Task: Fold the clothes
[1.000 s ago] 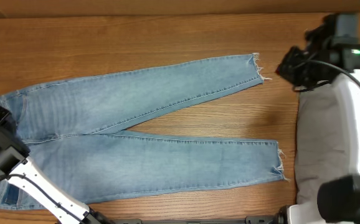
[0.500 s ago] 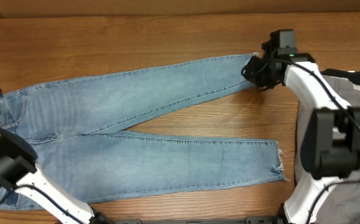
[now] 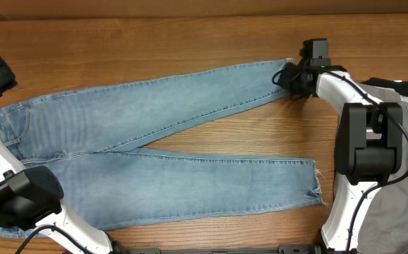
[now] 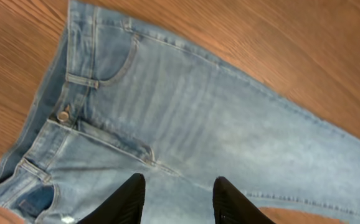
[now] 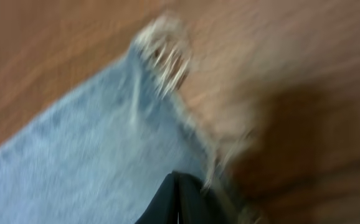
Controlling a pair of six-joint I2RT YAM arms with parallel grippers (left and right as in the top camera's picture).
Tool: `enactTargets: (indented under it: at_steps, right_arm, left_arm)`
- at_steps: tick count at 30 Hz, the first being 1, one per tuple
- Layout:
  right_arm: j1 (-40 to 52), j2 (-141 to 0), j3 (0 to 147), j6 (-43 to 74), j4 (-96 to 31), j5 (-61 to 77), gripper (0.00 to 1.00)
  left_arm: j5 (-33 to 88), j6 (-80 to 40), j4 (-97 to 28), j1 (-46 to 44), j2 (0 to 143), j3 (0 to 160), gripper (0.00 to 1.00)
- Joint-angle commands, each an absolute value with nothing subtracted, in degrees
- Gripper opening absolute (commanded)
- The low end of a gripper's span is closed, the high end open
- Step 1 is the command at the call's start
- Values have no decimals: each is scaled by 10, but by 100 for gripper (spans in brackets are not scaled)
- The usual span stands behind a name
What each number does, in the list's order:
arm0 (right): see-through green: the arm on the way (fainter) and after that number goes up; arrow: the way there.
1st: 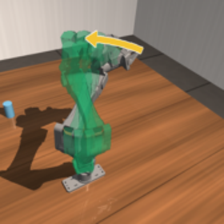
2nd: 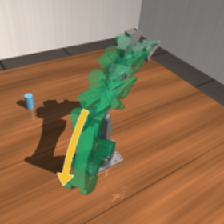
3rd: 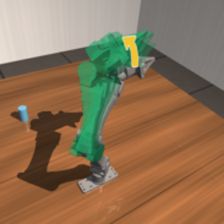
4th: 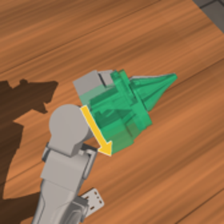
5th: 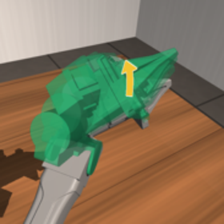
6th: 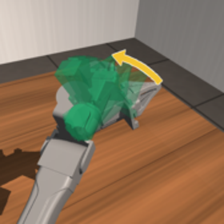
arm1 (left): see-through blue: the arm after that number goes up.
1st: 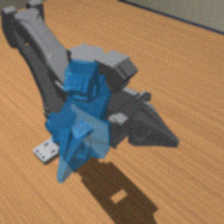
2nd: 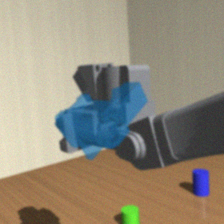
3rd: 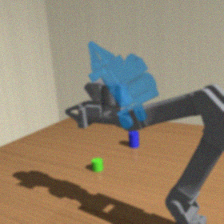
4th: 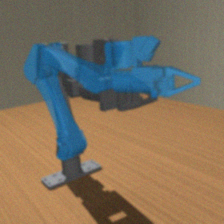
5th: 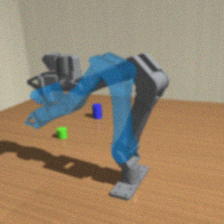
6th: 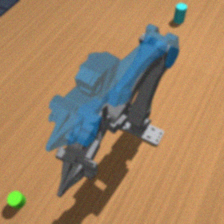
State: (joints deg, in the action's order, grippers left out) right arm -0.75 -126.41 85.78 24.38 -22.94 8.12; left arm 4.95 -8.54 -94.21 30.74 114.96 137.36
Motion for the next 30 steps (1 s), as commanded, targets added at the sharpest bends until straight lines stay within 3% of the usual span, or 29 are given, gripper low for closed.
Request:
enactTargets:
  at_steps: [1, 7, 15, 16, 17, 18, 19, 20, 21, 24, 30]
  right_arm:
    - [-52, -1321, 841, 258, -222, 36, 4]
    - [-77, -1312, 867, 243, -250, 95, 4]
    - [-88, -1163, 875, 198, -341, 183, 9]
    - [-88, -1136, 875, 199, -354, 183, 11]
    - [-88, -1103, 875, 199, -369, 183, 12]
    - [-88, -1052, 875, 198, -391, 181, 15]
    - [-88, -1019, 875, 198, -403, 181, 16]
    - [-88, -985, 875, 199, -415, 181, 20]
    - [-88, -955, 875, 199, -425, 181, 32]
    - [-88, -861, 875, 199, -450, 184, 100]
    - [-88, -726, 875, 199, -475, 188, 100]
  left_arm:
    - [41, -73, -956, 299, 1130, 1378, 38]
    - [22, -73, -968, 296, 1114, 1378, 39]
    - [-45, -99, -968, 307, 1012, 1378, 54]
    - [-45, -99, -968, 310, 998, 1378, 66]
    - [-44, -99, -968, 314, 983, 1378, 87]
    - [-44, -99, -968, 321, 962, 1378, 100]
    - [-46, -103, -968, 326, 952, 1378, 100]
    - [-46, -106, -968, 333, 942, 1378, 100]
    - [-46, -108, -968, 338, 936, 1378, 100]
    - [-33, -122, -968, 365, 925, 1375, 100]
    - [31, -118, -966, 430, 923, 1310, 100]
